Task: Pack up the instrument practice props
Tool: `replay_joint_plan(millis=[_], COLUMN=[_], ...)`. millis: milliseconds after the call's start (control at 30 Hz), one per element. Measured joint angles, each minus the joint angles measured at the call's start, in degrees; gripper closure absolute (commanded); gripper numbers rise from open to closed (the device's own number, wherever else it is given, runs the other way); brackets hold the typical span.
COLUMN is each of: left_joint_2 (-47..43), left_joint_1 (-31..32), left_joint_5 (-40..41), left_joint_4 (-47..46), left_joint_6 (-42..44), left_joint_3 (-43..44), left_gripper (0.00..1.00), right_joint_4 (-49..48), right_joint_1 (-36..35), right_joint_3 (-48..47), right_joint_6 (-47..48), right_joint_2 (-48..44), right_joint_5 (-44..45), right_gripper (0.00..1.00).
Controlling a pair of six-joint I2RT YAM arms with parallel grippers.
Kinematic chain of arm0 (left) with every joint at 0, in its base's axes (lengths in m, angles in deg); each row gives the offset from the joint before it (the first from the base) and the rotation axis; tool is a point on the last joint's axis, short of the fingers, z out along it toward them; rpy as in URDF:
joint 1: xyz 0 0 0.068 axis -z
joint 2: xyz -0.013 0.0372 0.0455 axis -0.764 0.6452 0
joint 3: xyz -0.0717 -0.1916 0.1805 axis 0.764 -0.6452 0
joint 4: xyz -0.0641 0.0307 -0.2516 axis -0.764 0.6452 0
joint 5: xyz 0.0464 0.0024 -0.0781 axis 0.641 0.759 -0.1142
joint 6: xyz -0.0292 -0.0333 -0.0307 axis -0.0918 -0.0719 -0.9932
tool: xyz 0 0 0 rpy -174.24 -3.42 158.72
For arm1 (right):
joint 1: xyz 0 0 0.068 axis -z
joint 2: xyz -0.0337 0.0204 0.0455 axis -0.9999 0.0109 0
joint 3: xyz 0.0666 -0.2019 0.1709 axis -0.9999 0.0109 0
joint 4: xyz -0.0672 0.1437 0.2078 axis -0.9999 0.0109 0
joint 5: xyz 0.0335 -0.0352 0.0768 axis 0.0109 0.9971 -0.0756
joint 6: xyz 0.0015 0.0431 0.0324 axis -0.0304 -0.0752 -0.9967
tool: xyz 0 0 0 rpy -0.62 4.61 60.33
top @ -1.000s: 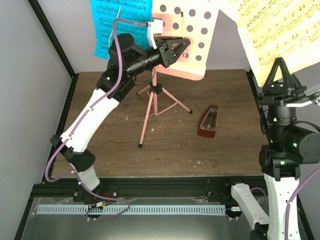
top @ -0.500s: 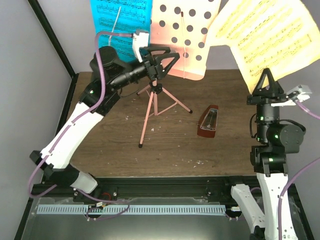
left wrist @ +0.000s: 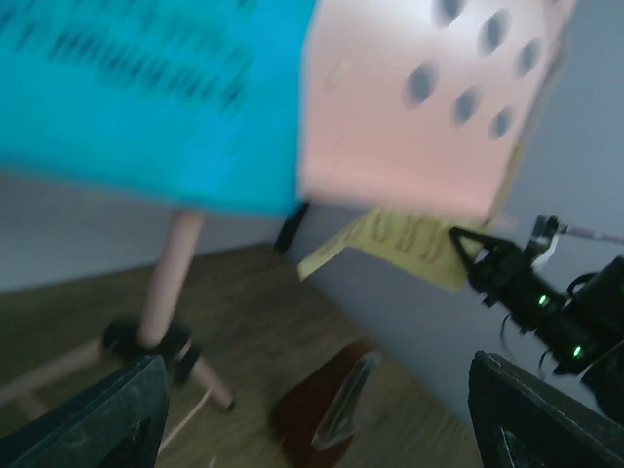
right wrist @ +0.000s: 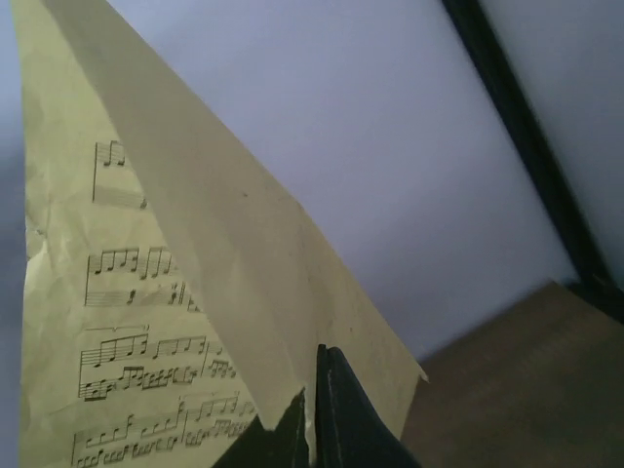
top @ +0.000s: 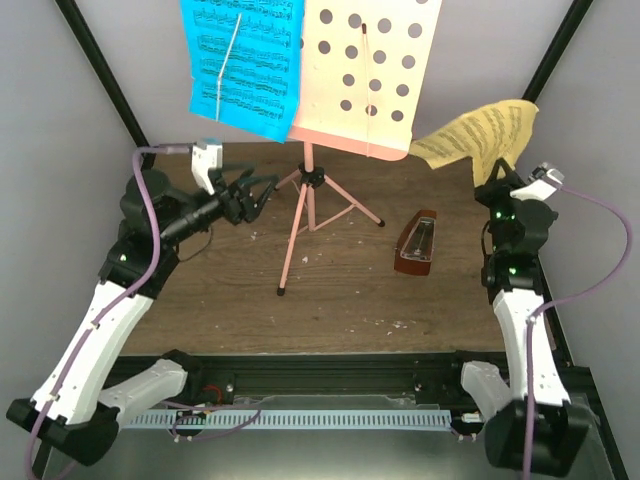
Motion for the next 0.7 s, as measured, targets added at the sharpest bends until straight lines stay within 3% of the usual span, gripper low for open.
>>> replay_joint_plan(millis=[267, 700], left_joint_2=[-9.9, -12.9], left_joint_1=[-5.0, -5.1], left_joint_5=[6.2, 13.4], left_joint_4=[5.7, 8.4], left_joint_6=[4.0, 9.9], left_joint_3=[-18.8, -27.4], left_gripper=[0.14, 0.14], right_joint_4=[-1.6, -1.9], right_joint_1=[12.4, 15.7], right_joint_3=[10.6, 28.0], right_joint_6=[-10.2, -21.5], right_joint_2=[9.4, 6.1], right_joint_5=[-7.8, -10.1], right_gripper=[0.99, 0.99])
